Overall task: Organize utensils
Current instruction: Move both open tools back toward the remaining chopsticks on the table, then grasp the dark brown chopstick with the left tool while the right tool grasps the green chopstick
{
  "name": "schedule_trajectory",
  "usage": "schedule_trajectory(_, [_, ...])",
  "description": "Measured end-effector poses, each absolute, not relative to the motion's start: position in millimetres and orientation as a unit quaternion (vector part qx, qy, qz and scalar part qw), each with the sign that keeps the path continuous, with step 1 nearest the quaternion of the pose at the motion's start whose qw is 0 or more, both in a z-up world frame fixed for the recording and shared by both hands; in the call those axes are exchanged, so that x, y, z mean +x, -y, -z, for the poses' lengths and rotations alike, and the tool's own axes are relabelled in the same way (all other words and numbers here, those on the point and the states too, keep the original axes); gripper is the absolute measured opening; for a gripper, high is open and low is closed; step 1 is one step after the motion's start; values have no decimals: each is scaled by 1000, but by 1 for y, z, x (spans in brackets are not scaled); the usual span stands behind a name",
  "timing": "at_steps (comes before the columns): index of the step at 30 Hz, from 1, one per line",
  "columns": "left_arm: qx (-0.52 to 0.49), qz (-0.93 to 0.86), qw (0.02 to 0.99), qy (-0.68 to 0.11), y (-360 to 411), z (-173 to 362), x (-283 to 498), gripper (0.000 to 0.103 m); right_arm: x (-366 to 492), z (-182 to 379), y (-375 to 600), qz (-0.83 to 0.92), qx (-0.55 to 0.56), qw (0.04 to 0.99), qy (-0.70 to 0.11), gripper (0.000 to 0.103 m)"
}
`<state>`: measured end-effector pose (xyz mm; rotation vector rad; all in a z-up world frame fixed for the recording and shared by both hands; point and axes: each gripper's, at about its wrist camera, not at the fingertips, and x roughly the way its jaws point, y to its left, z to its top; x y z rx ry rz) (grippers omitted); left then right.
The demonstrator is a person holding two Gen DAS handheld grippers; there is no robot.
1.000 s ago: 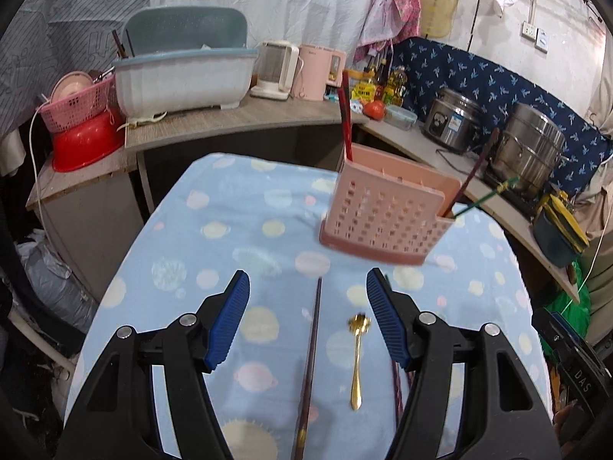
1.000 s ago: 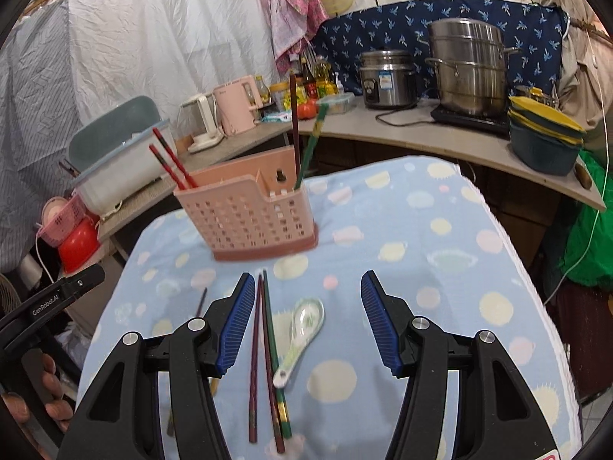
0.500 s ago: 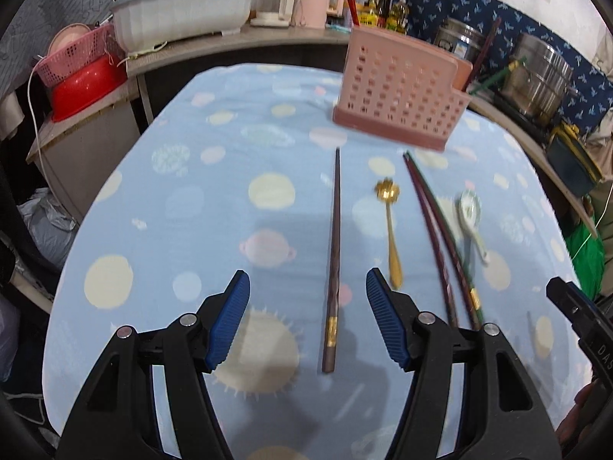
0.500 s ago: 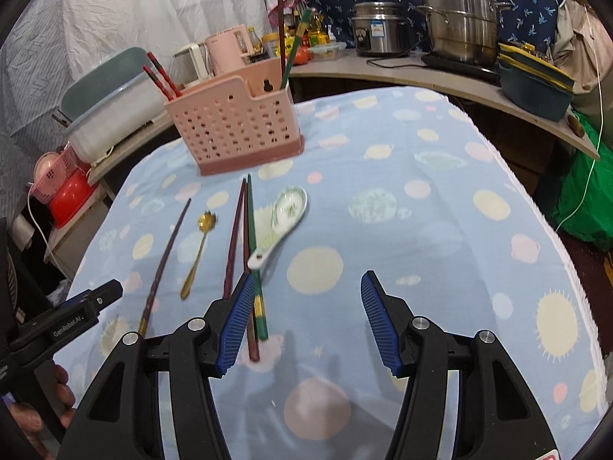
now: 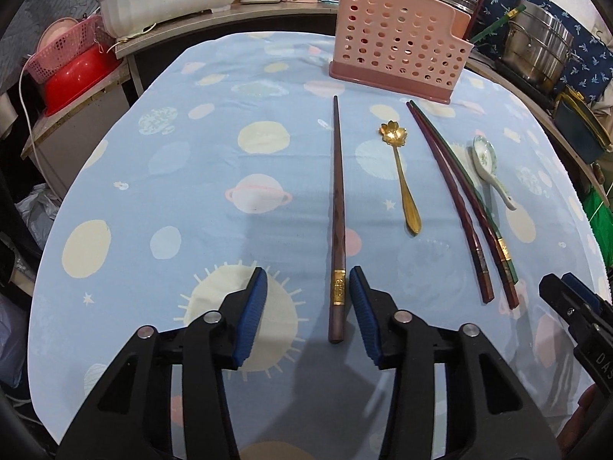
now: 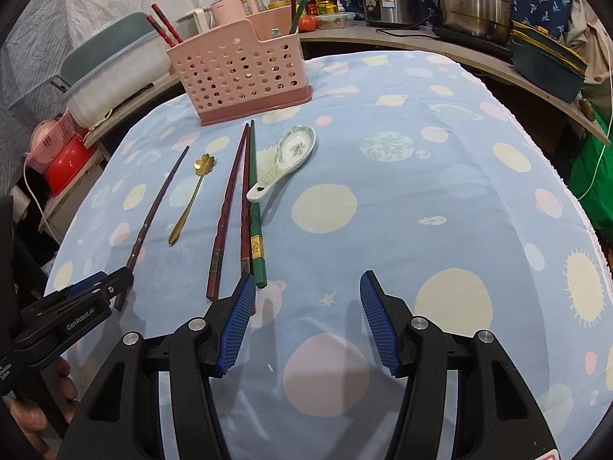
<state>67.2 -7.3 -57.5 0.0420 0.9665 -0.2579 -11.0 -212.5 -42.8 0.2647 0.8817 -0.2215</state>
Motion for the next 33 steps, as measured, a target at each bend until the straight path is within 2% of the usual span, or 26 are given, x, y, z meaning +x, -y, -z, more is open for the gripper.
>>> schedule_trajectory(6, [34, 123, 880, -457, 10, 59, 68, 32, -2, 49, 210, 101, 121, 887, -433, 48])
schedule_trajectory(13, [27, 129, 879, -458, 6, 58, 70, 10, 11, 53, 202, 89, 109, 887, -440, 36])
schedule_trajectory(22, [15, 137, 877, -461, -1, 58, 70, 10, 28, 59, 191, 74, 87, 886, -449, 23])
schedule_trajectory(31, [7, 140, 875, -463, -3, 59, 71, 10, 41, 60, 184, 68, 71, 889, -447, 23])
schedule_trajectory(33, [4, 141, 875, -463, -4, 59, 71, 10, 41, 61, 183, 68, 67, 890, -447, 17])
